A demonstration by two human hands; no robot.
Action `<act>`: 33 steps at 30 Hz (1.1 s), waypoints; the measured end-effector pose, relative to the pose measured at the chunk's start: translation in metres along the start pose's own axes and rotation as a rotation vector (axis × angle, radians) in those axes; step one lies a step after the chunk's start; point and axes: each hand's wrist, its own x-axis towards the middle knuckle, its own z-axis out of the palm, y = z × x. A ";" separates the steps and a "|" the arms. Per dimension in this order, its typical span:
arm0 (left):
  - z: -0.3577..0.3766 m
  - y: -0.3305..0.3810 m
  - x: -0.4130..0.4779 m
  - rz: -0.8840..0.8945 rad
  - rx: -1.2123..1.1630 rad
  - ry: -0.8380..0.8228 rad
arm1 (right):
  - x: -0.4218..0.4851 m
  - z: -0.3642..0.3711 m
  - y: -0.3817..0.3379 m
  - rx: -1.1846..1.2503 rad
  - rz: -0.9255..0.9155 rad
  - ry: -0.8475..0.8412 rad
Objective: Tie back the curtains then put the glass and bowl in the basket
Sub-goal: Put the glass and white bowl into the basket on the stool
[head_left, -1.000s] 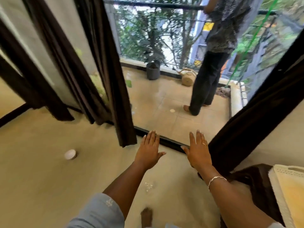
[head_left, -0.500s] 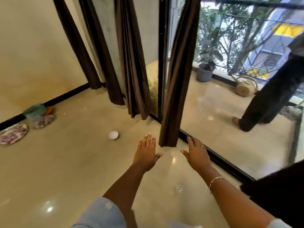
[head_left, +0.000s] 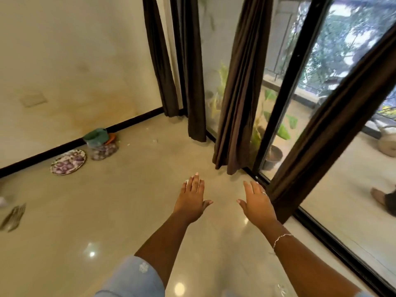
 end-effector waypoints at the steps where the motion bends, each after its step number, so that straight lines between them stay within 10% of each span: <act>1: -0.001 -0.013 0.005 -0.015 0.001 -0.006 | 0.010 0.002 -0.010 0.003 -0.015 -0.012; 33: -0.078 -0.346 0.328 -0.161 0.000 -0.038 | 0.471 0.023 -0.244 -0.286 -0.513 -0.171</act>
